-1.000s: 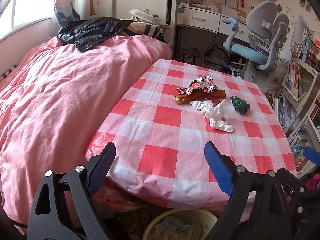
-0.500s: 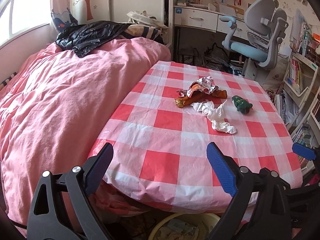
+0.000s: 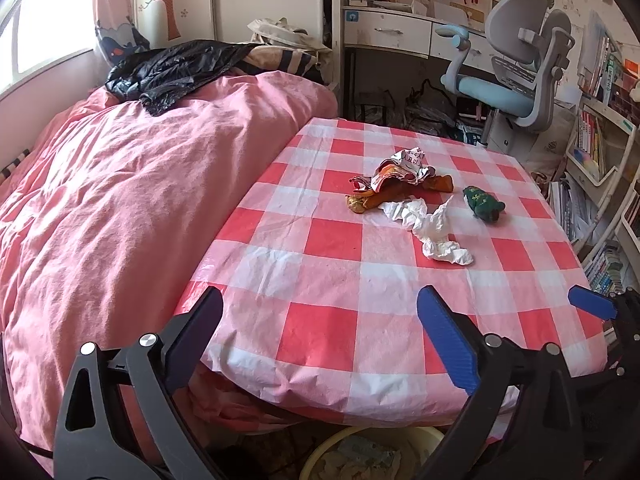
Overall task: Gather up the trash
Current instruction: 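Move both tools back toward the remaining trash on the table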
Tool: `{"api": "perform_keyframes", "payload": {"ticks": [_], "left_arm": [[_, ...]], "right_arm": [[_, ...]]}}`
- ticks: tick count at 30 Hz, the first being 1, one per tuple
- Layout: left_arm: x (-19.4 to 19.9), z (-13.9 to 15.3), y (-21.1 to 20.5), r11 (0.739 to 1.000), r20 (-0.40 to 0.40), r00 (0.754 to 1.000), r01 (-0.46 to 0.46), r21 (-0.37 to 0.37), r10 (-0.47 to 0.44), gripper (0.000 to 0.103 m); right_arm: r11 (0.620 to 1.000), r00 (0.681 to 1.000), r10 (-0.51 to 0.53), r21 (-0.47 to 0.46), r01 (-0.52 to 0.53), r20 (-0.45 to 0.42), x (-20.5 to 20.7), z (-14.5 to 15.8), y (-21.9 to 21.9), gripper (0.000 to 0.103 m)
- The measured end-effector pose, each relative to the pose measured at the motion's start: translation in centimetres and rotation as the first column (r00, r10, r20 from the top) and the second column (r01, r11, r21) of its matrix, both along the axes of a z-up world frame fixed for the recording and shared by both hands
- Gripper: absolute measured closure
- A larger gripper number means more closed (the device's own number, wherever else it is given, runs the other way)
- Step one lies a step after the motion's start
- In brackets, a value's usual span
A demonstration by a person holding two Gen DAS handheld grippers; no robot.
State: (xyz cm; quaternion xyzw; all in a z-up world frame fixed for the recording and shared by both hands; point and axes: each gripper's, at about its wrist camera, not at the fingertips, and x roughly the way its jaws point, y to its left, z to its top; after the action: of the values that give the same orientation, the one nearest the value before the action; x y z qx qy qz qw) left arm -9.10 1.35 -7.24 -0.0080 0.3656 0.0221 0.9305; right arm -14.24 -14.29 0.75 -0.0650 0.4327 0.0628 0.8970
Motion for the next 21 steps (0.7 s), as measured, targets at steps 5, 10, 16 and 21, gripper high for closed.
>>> {"api": "perform_keyframes", "payload": {"ticks": [5, 10, 16, 21], "left_arm": [[1.4, 1.0, 0.0, 1.000, -0.013, 1.000, 0.013, -0.002, -0.013, 0.008], [4.2, 2.9, -0.1, 0.999, -0.014, 0.999, 0.052, 0.012, -0.052, 0.007], [5.4, 2.4, 1.6, 0.999, -0.045, 0.998, 0.033, -0.019, -0.034, 0.007], [5.5, 2.4, 2.7, 1.000, -0.051, 0.999, 0.013, -0.019, -0.013, 0.007]], "right_arm": [[1.000, 1.000, -0.005, -0.004, 0.005, -0.011, 0.6, -0.2, 0.0, 0.008], [1.000, 1.000, 0.005, -0.019, -0.006, -0.030, 1.3, -0.8, 0.6, 0.008], [1.000, 0.999, 0.004, -0.017, -0.005, -0.049, 2.3, -1.6, 1.2, 0.008], [1.000, 0.998, 0.002, -0.020, -0.003, -0.058, 3.1, -1.9, 1.8, 0.008]]}}
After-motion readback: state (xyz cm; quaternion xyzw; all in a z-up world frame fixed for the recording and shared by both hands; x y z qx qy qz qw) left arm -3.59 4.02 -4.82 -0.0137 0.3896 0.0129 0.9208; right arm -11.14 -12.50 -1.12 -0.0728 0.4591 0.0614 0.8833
